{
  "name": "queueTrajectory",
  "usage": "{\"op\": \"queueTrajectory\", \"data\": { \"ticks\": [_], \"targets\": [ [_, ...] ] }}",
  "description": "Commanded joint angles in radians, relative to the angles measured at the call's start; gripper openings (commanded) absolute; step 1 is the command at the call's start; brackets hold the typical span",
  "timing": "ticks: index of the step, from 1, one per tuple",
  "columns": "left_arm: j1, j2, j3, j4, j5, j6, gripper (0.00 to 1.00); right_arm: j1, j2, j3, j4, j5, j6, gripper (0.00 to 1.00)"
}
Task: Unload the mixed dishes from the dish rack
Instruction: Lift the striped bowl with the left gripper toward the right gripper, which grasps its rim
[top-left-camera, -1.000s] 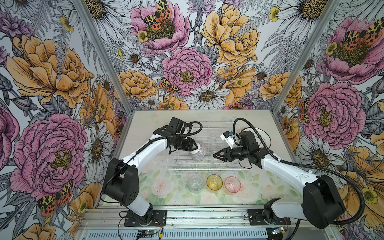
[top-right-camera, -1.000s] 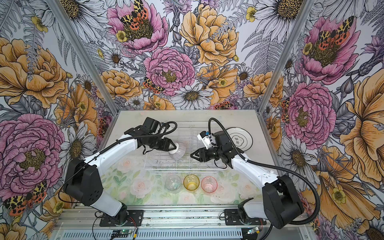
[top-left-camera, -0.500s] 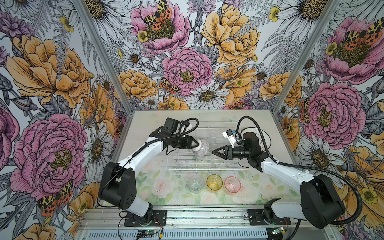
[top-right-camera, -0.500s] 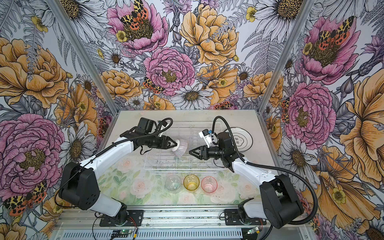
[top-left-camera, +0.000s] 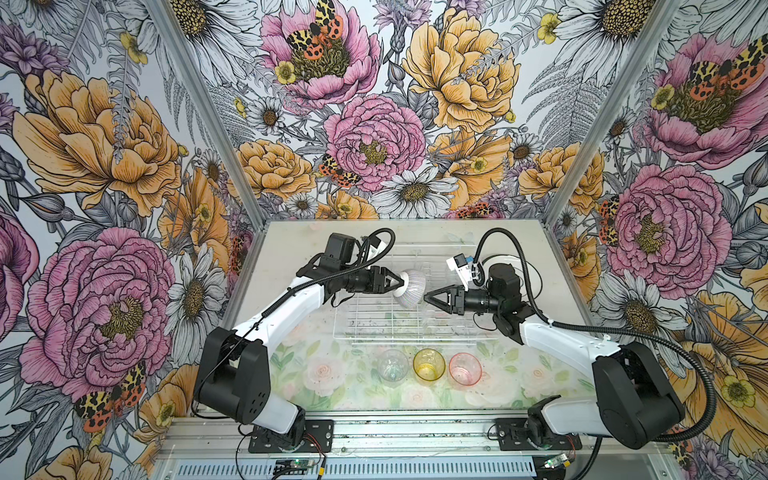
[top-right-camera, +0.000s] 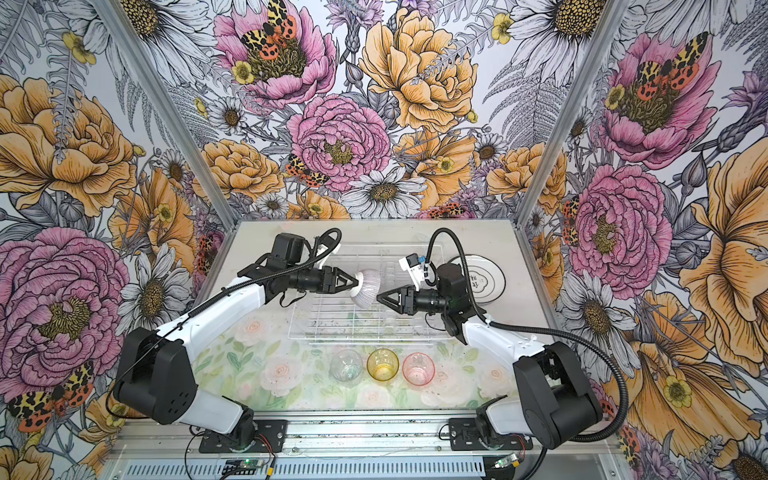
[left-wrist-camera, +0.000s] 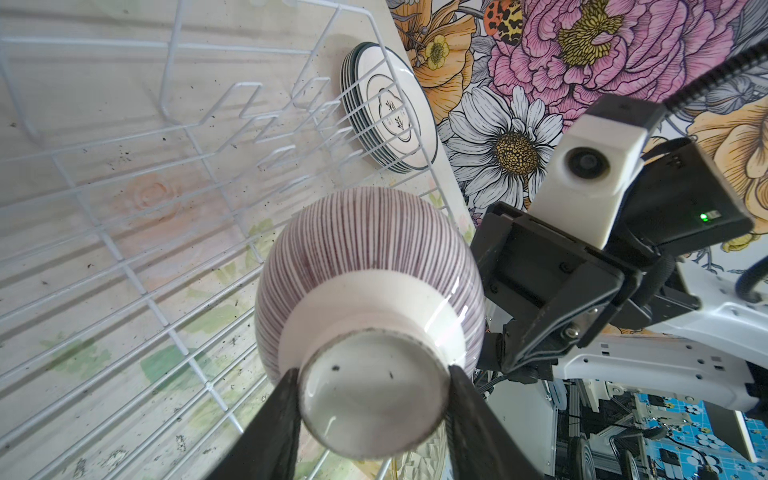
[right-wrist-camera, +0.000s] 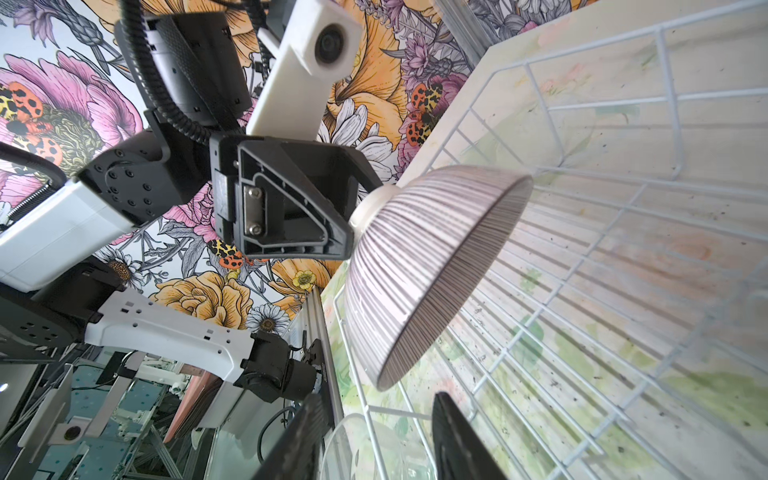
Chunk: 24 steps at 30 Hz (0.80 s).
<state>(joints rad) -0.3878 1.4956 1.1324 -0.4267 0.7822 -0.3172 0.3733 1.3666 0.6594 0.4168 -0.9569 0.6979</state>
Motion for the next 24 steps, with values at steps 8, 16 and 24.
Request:
{"op": "queueTrajectory", "data": {
  "ticks": [8, 16, 24],
  "targets": [
    [0.003, -0.034, -0.03, 0.19, 0.106, -0.086, 0.38, -0.003, 0.04, -0.024, 0.247, -0.017, 0.117, 0.42],
    [-0.002, -0.019, -0.052, 0.286, 0.135, -0.144, 0.38, 0.001, 0.06, -0.024, 0.331, -0.023, 0.165, 0.39],
    [-0.014, -0.005, -0.051, 0.333, 0.15, -0.172, 0.38, 0.011, 0.084, -0.018, 0.394, -0.03, 0.202, 0.33]
  ]
}}
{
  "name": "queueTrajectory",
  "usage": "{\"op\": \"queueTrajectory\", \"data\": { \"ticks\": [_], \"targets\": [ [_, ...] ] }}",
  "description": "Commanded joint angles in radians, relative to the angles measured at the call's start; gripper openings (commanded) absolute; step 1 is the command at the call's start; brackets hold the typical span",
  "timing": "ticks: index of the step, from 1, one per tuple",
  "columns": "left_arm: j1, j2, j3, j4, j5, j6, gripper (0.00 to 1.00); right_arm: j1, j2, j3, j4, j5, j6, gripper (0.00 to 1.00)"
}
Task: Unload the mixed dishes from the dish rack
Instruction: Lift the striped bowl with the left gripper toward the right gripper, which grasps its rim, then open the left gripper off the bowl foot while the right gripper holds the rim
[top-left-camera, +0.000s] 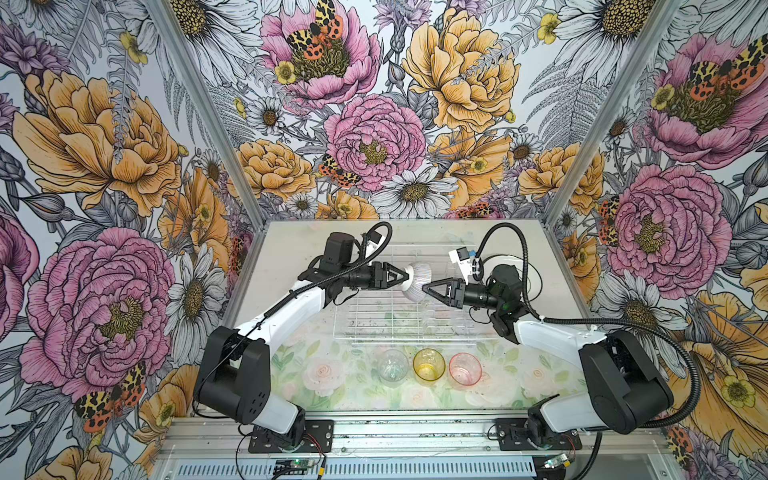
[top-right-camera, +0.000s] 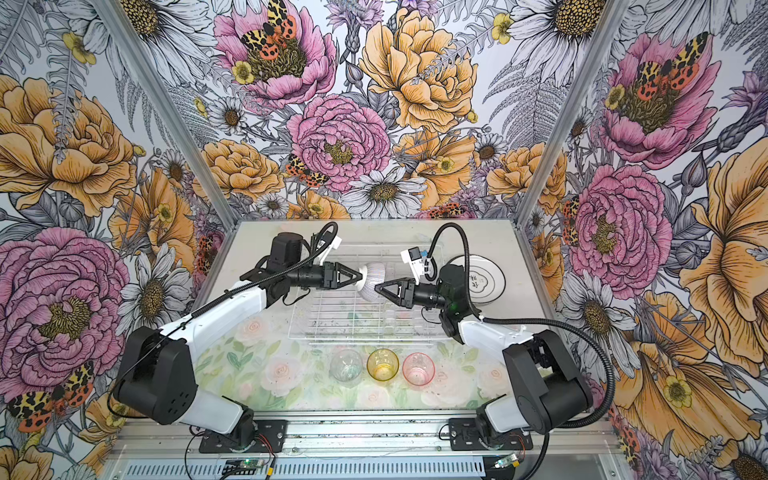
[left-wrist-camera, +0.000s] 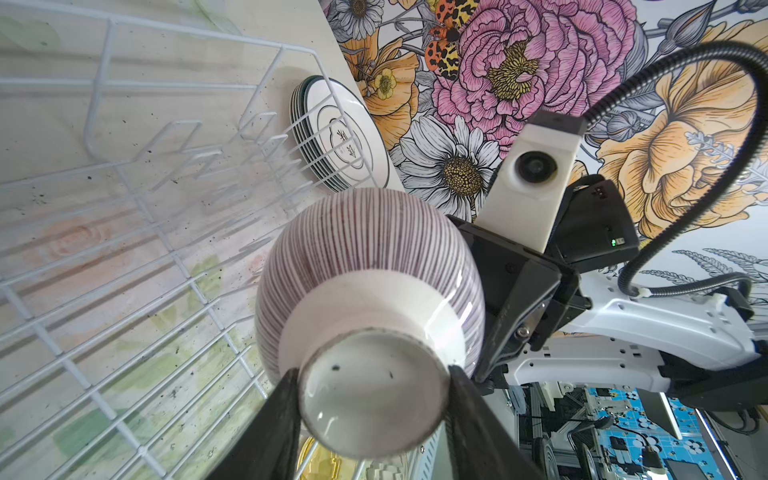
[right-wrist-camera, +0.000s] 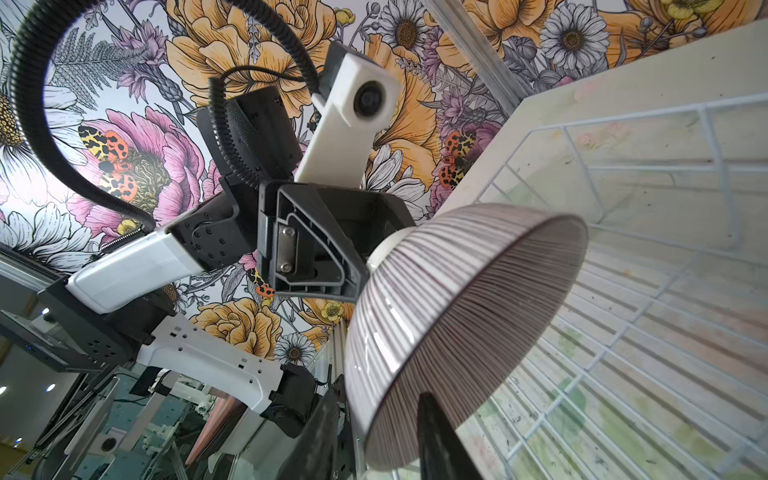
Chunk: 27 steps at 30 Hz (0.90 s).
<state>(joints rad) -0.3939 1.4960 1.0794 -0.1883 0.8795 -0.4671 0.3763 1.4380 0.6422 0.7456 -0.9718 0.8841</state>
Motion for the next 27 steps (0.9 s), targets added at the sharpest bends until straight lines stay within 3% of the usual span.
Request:
{"op": "queueTrajectory", "data": {
  "ticks": [1, 13, 27],
  "targets": [
    [-0.009, -0.002, 0.002, 0.104, 0.056, -0.027, 0.38, 0.009, 0.013, 0.0, 0.074, -0.015, 0.021, 0.33],
    [-0.034, 0.032, 0.007, 0.16, 0.069, -0.06, 0.38, 0.014, 0.028, 0.016, 0.135, -0.019, 0.057, 0.3],
    [-0.055, 0.049, 0.016, 0.193, 0.075, -0.081, 0.38, 0.015, 0.07, 0.034, 0.223, -0.016, 0.108, 0.18]
  ]
}}
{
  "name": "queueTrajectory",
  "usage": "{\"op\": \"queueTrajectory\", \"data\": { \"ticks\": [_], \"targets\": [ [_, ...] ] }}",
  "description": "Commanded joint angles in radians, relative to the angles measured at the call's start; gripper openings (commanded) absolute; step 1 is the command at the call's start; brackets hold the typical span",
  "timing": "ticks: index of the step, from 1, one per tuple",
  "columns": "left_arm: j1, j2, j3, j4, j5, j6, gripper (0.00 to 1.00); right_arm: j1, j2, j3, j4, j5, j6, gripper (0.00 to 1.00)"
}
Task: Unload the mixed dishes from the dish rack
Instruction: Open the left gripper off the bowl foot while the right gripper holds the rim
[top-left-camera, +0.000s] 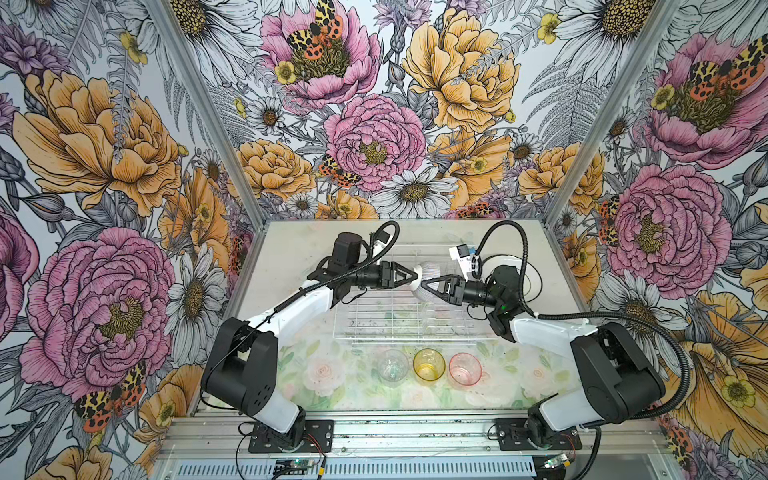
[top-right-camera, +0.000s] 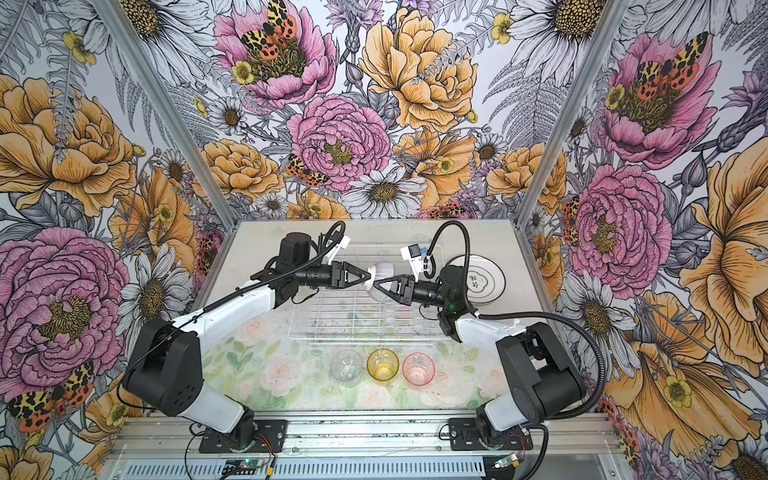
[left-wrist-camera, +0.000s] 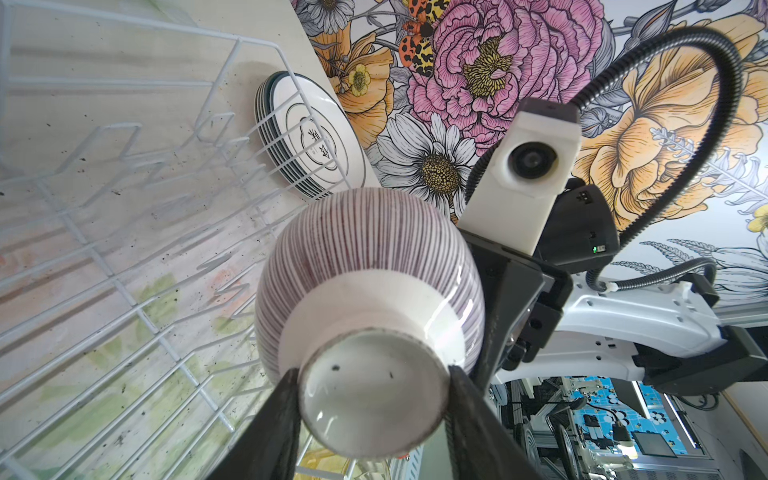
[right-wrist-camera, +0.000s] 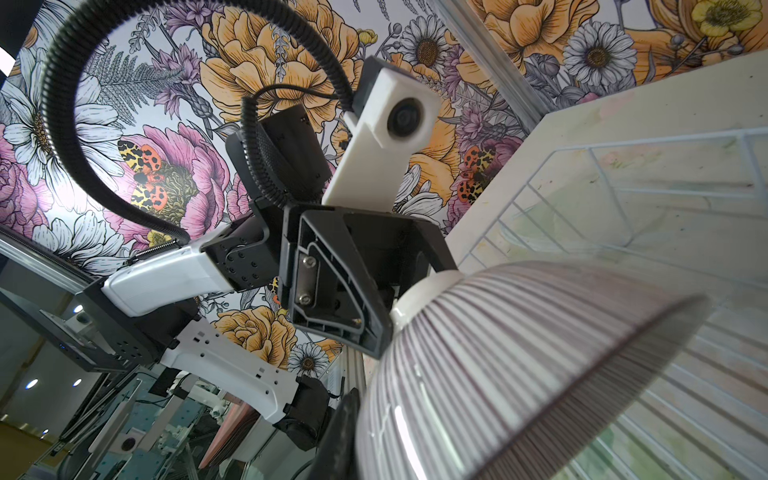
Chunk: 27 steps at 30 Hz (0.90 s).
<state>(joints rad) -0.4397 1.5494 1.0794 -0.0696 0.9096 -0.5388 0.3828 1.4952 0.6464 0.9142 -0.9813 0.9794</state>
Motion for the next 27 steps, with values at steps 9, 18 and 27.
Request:
{"op": "queueTrajectory", "data": {
  "ticks": [9, 18, 27],
  "targets": [
    [-0.011, -0.001, 0.016, 0.077, 0.05, -0.012, 0.38, 0.01, 0.026, 0.035, 0.092, -0.011, 0.039, 0.02],
    [-0.016, 0.004, 0.016, 0.072, 0.052, -0.013, 0.41, 0.01, 0.025, 0.051, 0.094, -0.023, 0.045, 0.0],
    [-0.016, -0.002, 0.019, 0.04, 0.014, 0.005, 0.71, 0.026, 0.008, 0.062, 0.102, -0.048, 0.042, 0.0]
  ]
}}
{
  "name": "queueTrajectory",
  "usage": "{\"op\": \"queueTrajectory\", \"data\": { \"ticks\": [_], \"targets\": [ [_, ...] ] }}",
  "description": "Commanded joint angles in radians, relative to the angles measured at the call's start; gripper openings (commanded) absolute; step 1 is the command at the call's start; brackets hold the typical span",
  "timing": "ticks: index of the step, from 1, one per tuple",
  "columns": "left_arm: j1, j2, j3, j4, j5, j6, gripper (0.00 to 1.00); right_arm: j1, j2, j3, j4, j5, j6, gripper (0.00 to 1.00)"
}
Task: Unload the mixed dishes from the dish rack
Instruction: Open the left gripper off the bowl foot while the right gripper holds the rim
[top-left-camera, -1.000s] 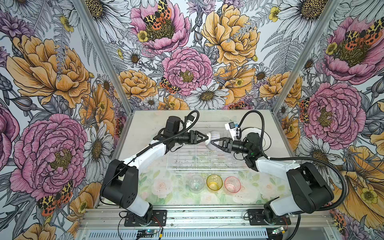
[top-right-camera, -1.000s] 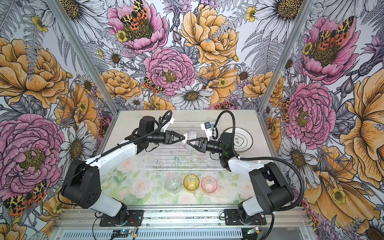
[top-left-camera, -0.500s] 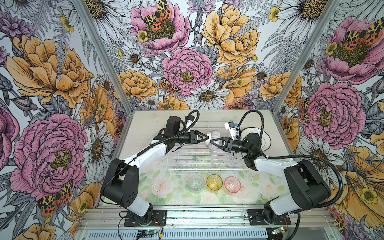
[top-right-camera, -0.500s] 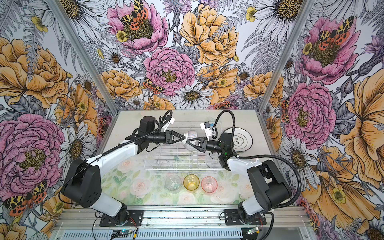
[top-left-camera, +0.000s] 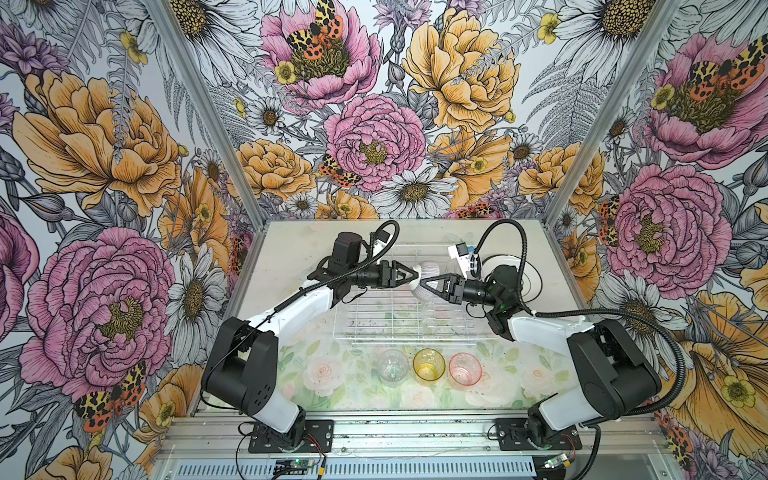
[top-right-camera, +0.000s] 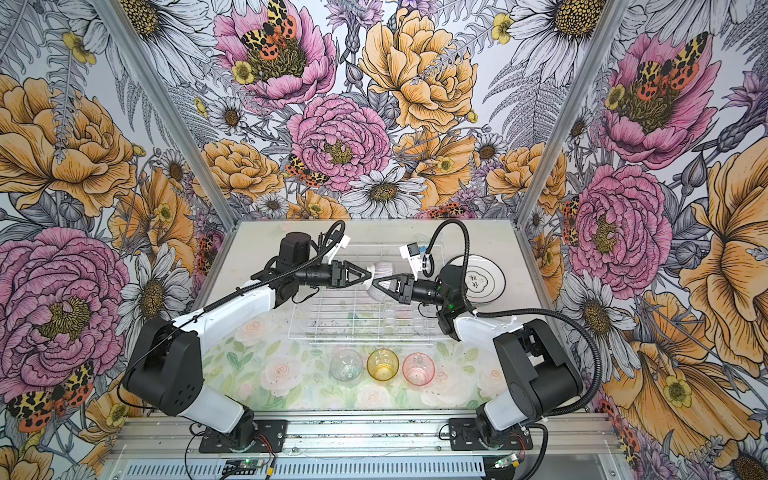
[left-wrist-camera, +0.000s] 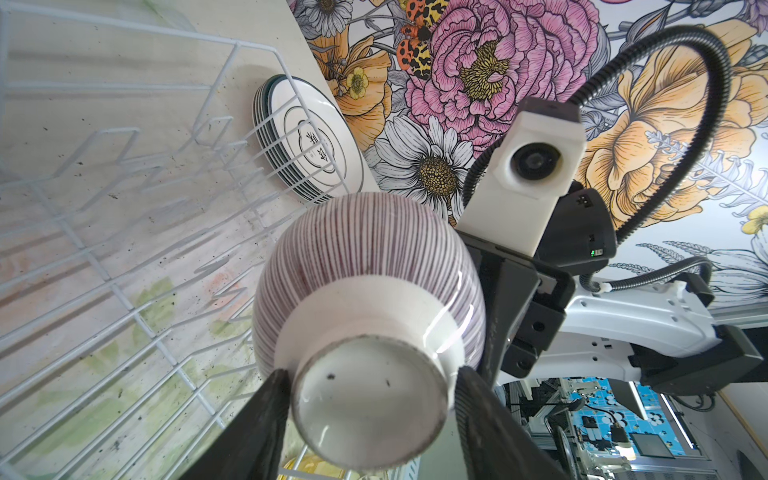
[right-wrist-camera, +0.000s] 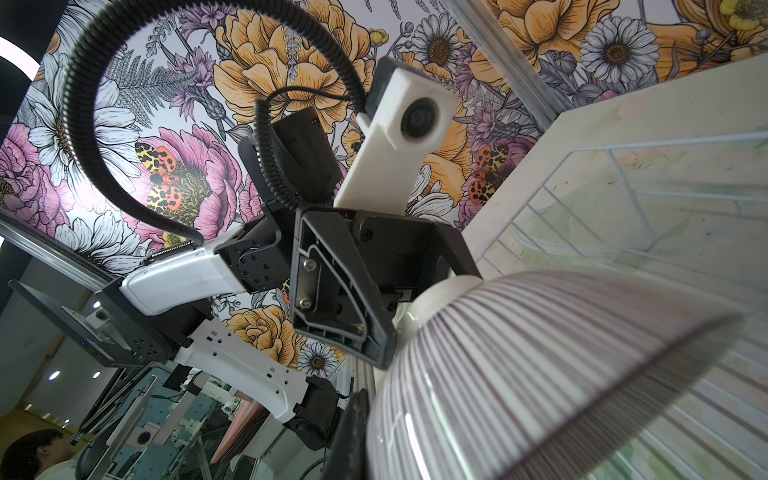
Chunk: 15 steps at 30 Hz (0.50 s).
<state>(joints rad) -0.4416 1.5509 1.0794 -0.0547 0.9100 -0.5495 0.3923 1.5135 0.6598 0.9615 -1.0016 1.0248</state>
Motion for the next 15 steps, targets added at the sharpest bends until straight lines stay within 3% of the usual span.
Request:
{"op": "queueTrajectory", "data": {
  "ticks": [1, 5, 10, 15],
  "targets": [
    [-0.014, -0.005, 0.019, 0.027, 0.014, 0.016, 0.75, 0.018, -0.012, 0.049, 0.055, -0.03, -0.005, 0.0],
    [-0.004, -0.017, 0.014, 0.038, 0.014, 0.015, 0.84, 0.02, -0.013, 0.052, 0.053, -0.037, -0.006, 0.0],
    [0.027, -0.056, 0.0, 0.043, -0.004, 0.015, 0.85, 0.02, -0.017, 0.054, 0.029, -0.037, -0.02, 0.0],
    [0.082, -0.113, -0.012, 0.004, -0.044, 0.034, 0.85, 0.022, -0.072, 0.075, -0.233, -0.006, -0.184, 0.0]
  ]
}}
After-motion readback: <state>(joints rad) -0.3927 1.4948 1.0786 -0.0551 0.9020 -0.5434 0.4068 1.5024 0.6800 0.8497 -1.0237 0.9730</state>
